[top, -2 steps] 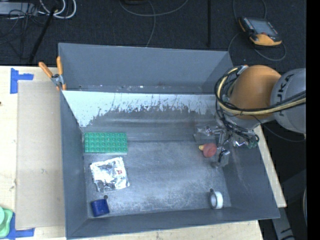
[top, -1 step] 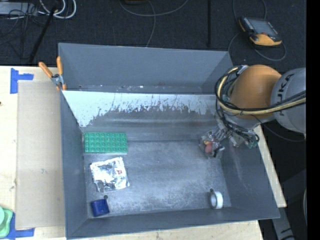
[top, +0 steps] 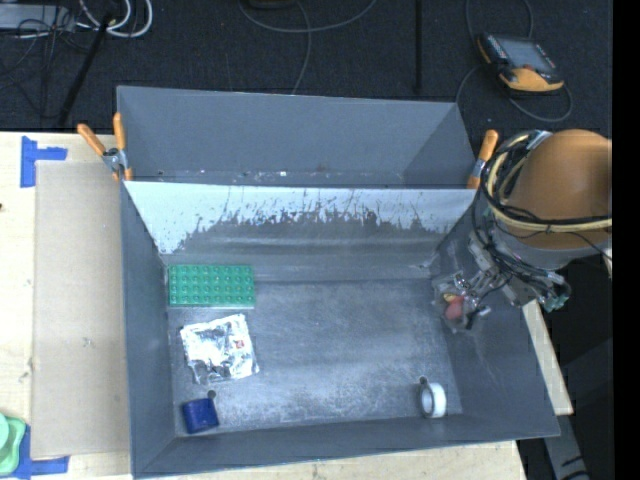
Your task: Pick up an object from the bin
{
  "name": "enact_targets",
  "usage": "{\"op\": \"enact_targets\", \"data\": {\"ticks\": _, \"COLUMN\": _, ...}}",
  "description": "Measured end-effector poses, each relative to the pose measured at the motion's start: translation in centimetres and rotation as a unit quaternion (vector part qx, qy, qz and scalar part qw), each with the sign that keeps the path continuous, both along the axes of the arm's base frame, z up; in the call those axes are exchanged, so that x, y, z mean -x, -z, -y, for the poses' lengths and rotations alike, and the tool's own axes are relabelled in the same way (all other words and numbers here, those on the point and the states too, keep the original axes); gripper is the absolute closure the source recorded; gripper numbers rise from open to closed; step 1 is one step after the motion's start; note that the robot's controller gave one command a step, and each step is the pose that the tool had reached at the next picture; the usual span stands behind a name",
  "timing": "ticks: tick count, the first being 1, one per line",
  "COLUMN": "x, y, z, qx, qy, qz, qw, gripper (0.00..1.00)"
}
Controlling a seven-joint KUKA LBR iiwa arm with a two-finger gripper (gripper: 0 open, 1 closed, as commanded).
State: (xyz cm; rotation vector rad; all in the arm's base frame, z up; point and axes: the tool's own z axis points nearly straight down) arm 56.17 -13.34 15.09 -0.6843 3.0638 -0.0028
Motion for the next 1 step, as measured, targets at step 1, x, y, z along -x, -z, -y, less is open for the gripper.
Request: {"op": "enact_targets", "data": {"ticks": 1, "x": 1.47, "y": -10.62, "z": 1.54, "qx": 0.001, "qy": 0.003, "qz": 0.0032, "qw": 1.0, "gripper": 1.0}}
